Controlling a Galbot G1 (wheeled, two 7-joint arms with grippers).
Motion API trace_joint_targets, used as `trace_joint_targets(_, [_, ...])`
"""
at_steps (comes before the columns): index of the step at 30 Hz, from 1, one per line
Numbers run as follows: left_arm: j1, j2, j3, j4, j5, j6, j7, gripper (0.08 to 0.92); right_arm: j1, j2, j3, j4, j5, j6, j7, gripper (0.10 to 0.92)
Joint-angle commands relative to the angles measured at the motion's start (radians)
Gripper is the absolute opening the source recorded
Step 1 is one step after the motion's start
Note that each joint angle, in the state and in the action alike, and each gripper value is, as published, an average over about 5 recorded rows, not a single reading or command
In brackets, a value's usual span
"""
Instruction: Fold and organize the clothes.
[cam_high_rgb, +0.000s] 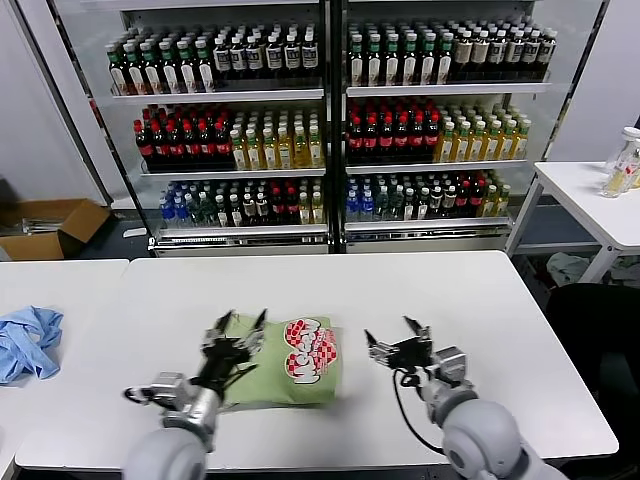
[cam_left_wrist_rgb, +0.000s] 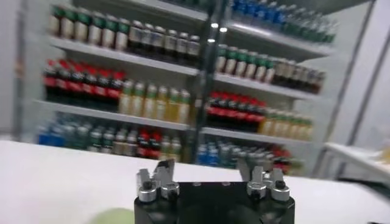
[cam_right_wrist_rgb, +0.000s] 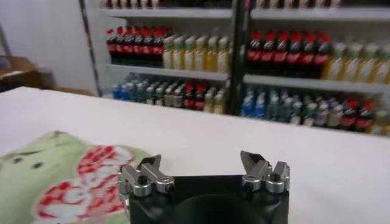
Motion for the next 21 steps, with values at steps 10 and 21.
trace_joint_targets(10, [0.1, 0.106, -0.275, -0.005, 0.015, -0.047, 0.043, 0.822, 0.094, 0.151, -0.224, -0.228, 0.205, 0.006, 0.059, 0.82])
trace_joint_targets(21, [0.104, 0.101, -0.271, -0.019, -0.001, -0.027, 0.042, 0.823, 0.095, 0.162, -0.216, -0.229, 0.164, 0.031, 0.055, 0.551])
